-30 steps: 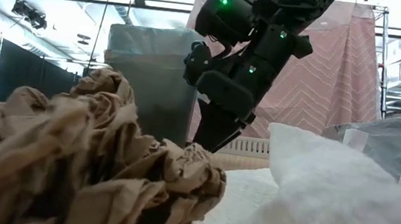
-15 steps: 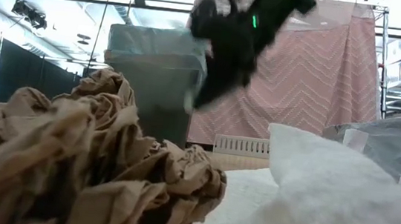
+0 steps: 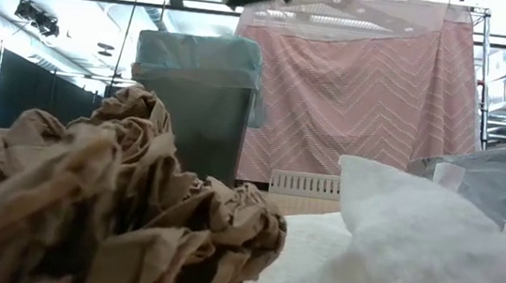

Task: Place trash/remove bag and relplace
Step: Put the white candy wrapper into the black trash bin, then put the white paper into the black trash bin

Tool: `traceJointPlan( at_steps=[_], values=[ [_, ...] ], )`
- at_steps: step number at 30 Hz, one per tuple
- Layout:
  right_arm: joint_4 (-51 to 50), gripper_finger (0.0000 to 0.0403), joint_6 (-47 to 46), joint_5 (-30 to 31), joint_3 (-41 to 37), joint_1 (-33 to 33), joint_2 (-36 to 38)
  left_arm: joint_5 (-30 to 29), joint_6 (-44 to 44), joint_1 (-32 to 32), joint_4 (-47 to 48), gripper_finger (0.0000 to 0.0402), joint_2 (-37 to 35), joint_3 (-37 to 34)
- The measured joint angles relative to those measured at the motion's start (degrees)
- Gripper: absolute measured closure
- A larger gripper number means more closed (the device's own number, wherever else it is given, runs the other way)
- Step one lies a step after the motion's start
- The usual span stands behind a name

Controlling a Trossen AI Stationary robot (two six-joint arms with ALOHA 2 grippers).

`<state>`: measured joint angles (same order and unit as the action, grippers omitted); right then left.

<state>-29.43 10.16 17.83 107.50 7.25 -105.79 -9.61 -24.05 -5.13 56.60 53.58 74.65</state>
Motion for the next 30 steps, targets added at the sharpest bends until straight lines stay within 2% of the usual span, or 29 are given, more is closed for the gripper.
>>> traceJointPlan(
  at_steps=[6,12,19,21,24,27,30],
  values=[
    [-1.0,0.0364,0.4,-8.8,0.0,9.0,0.0,-0.4,0.0,0.0,0.0,0.0239,0.0,0.0],
    [-1.2,0.029,0.5,-15.3,0.0,11.7,0.0,-2.5,0.0,0.0,0.0,0.0239,0.0,0.0],
    [-1.3,0.0227,-0.1,-15.0,0.0,11.0,0.0,-2.8,-0.1,0.0,-0.1,0.0239,0.0,0.0],
    [-2.5,0.0218,-2.2,-15.0,0.0,10.2,0.0,-2.8,-0.2,0.0,0.0,0.0239,0.0,0.0],
    [-9.2,0.0214,-9.2,-21.7,0.0,7.3,0.8,-2.8,-0.2,0.0,0.0,0.0239,0.0,0.0],
    [-21.2,0.0214,-11.9,-29.8,0.0,1.4,1.0,-2.8,-0.4,0.0,0.0,0.0239,0.0,0.0],
    [-30.3,0.0215,-12.0,-32.2,-2.9,-7.1,0.0,-2.8,-0.4,0.0,0.0,0.0239,0.0,0.0]
  ],
)
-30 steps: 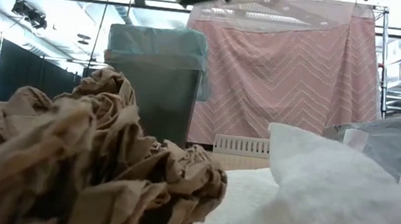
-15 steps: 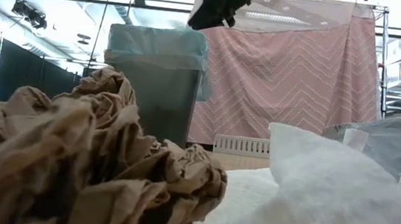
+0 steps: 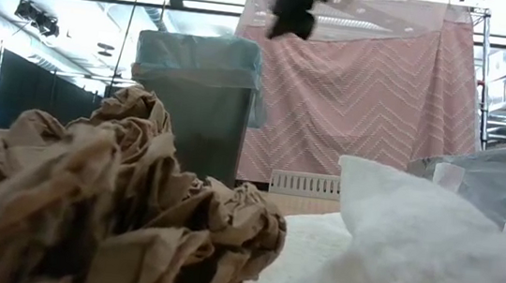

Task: Place trash/remove bag and relplace
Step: Put the white paper into the black trash bin

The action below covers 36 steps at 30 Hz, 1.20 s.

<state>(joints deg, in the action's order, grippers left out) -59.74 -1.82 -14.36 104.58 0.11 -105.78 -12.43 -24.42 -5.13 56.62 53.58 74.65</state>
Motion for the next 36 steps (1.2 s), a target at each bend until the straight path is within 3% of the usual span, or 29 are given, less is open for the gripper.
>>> traceJointPlan(
  at_steps=[6,12,18,29,32,36],
  values=[
    [3.3,0.021,-10.8,-0.4,-12.4,-17.9,0.0,0.7,0.0,0.0,0.1,0.0239,0.0,0.0],
    [19.8,0.0205,-28.4,3.8,-25.3,-29.7,0.0,1.6,-0.1,0.0,0.1,0.0239,0.0,0.0],
    [28.6,0.019,-31.0,15.0,-30.4,-30.8,0.8,1.6,-0.3,0.0,0.1,0.0239,0.0,0.0],
    [27.6,0.0175,-34.8,15.8,-37.0,-30.8,0.8,2.0,-1.4,0.0,0.1,0.0239,0.0,0.0],
    [27.4,0.0205,-36.9,16.2,-38.6,-30.4,0.8,2.0,-1.4,0.0,0.1,0.0239,0.0,0.0],
    [27.0,0.0297,-37.6,16.4,-38.9,-30.3,0.8,2.0,-1.4,0.0,0.1,0.0239,0.0,0.0]
  ],
)
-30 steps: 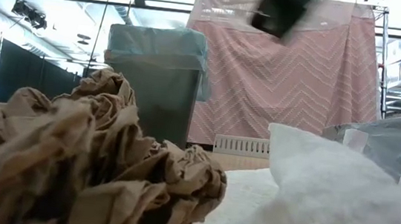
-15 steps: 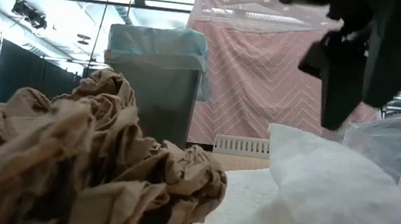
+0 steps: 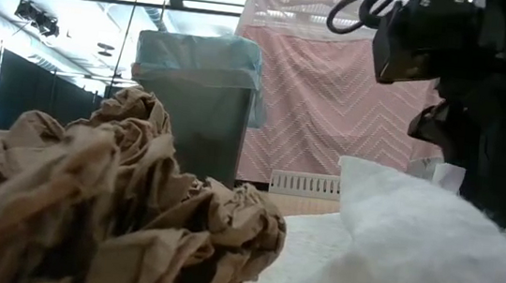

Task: Place trash/remove bag and relplace
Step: Put the white paper into the black trash bin

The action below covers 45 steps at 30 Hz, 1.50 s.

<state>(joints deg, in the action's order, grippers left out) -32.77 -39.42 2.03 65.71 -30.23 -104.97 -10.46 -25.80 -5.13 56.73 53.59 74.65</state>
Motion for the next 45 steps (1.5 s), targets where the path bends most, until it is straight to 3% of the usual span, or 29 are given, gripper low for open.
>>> traceJointPlan(
  at_steps=[3,11,17,25,28,38,45],
  values=[
    [-0.8,0.0381,-0.4,-0.3,0.3,-0.1,0.0,0.0,0.1,0.0,0.0,0.0239,0.0,0.0],
    [-3.4,0.0395,-0.1,-0.1,4.3,-0.2,0.4,0.0,0.1,0.0,0.0,0.024,0.0,0.0],
    [-3.4,0.035,2.9,-0.6,5.4,-0.2,0.8,0.0,0.2,0.0,0.0,0.0239,0.0,0.0],
    [-0.9,0.0202,6.0,-2.4,5.5,0.0,0.8,0.7,0.2,0.0,0.2,0.0239,0.0,0.0],
    [-2.3,0.0169,5.6,-3.0,5.5,0.0,0.8,0.7,0.2,0.0,0.2,0.0239,0.0,0.0],
    [-1.3,0.0166,5.1,-1.4,5.5,0.8,0.8,0.7,0.2,0.0,0.2,0.0239,0.0,0.0],
    [0.0,0.0167,11.2,-0.7,5.5,0.9,0.1,0.7,0.1,0.0,0.2,0.0239,0.0,0.0]
  ],
)
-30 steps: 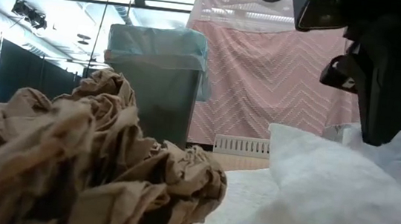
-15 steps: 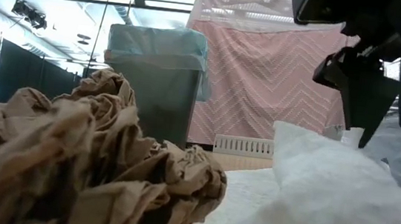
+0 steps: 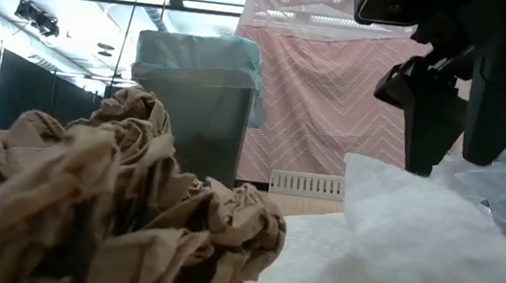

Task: Place trash/remove bag and relplace
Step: Put the white paper into the black trash bin

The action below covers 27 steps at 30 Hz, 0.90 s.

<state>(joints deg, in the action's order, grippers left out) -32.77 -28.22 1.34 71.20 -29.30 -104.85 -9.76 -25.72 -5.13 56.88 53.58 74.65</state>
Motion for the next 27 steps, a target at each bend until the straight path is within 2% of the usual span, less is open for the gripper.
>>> traceJointPlan(
  at_steps=[5,8,11,16,17,22,27],
  values=[
    [1.3,0.0178,3.0,0.5,-0.1,0.0,-1.2,0.0,0.0,0.0,0.0,0.0239,0.0,0.0],
    [1.7,0.0206,3.8,1.0,0.0,0.2,-1.9,0.0,0.0,0.0,0.0,0.024,0.0,0.0],
    [1.6,0.0253,4.3,0.5,0.0,0.3,-2.5,0.1,-0.1,0.0,-0.1,0.0239,0.0,0.0],
    [-0.1,0.0376,3.9,0.5,0.0,0.3,-2.6,0.0,-0.1,0.0,-0.1,0.0239,0.0,0.0],
    [-0.4,0.0388,3.9,0.5,0.0,0.3,-2.6,0.0,-0.1,0.0,-0.1,0.0239,0.0,0.0],
    [-4.1,0.0401,3.0,0.9,3.1,0.6,-2.6,0.0,-0.1,0.0,-0.1,0.0239,0.0,0.0],
    [-12.7,0.0403,7.7,6.1,12.3,0.7,-2.6,0.0,-0.1,0.0,-0.1,0.0239,0.0,0.0]
  ],
)
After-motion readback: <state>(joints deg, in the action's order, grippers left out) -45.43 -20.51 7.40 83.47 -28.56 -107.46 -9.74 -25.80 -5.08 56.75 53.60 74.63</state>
